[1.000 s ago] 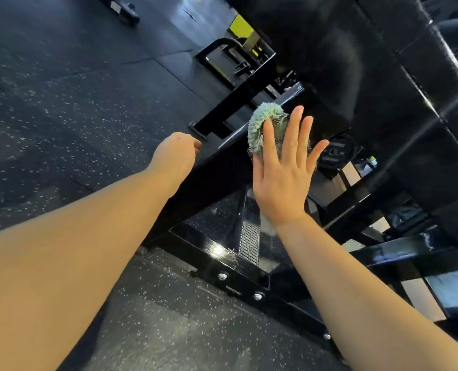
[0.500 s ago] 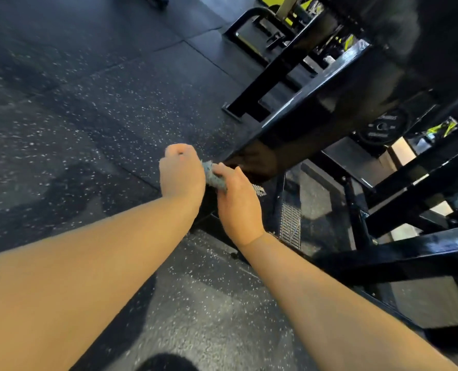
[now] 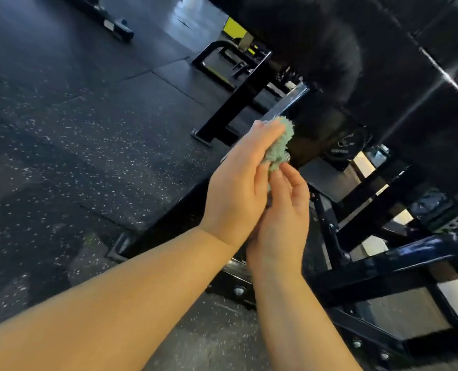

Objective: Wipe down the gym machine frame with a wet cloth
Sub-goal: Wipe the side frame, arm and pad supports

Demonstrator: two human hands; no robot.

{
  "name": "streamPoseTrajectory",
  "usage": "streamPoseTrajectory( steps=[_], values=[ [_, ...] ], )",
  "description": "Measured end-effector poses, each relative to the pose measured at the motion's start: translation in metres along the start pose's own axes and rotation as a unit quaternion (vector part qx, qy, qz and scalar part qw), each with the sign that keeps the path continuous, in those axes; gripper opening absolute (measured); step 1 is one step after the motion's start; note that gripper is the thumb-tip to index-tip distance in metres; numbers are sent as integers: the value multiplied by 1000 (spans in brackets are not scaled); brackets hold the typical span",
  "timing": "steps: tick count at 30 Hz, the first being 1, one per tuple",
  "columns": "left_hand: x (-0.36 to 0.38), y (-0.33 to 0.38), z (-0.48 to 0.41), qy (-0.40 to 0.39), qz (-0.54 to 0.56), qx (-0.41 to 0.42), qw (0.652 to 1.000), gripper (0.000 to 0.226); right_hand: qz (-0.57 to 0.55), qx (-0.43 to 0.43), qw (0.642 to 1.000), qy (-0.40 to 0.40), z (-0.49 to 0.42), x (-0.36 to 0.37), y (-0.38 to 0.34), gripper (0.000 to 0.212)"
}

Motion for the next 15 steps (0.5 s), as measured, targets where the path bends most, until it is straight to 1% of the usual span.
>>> streamPoseTrajectory(
  steps=[2, 3, 4, 5, 6, 8, 9, 11, 12, 14, 15],
  values=[
    [16, 5, -25, 12, -63, 107, 992, 34, -56, -14, 997, 52, -11, -7, -20, 15],
    [25, 5, -37, 16, -111, 151, 982, 32, -66, -26, 995, 71, -17, -10, -30, 19],
    [35, 1, -44, 20, -179, 188, 966, 32, -59, -38, 994, 79, -22, -14, -40, 24],
    [42, -8, -43, 12, -258, 214, 942, 35, -50, -42, 995, 69, -27, -16, -47, 28],
    [48, -22, -35, -5, -332, 221, 917, 43, -40, -40, 997, 46, -31, -19, -53, 28],
    [50, -54, -6, -46, -434, 197, 878, 65, -20, -22, 999, -13, -37, -24, -59, 27],
    [46, -69, 10, -64, -462, 191, 864, 74, -11, -14, 999, -32, -37, -27, -60, 27],
    [36, -85, 23, -81, -495, 200, 842, 81, -7, -6, 998, -63, -38, -34, -59, 24],
    [34, -85, 18, -74, -503, 202, 837, 80, -10, -4, 997, -73, -37, -38, -59, 22],
    [40, -66, -11, -8, -508, 215, 834, 71, -19, 4, 997, -80, -37, -42, -61, 27],
    [47, -50, -30, 26, -488, 218, 845, 65, -26, 8, 997, -75, -39, -42, -62, 32]
  ],
)
Point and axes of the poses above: each hand's wrist, its own z-axis away from the middle knuckle, its own x-axis out of the palm, y = z × x, the point moved 1 cm from there along -z, towards the middle knuckle, and after that the axes turned 9 degrees about -y, right-handed, at the moved point
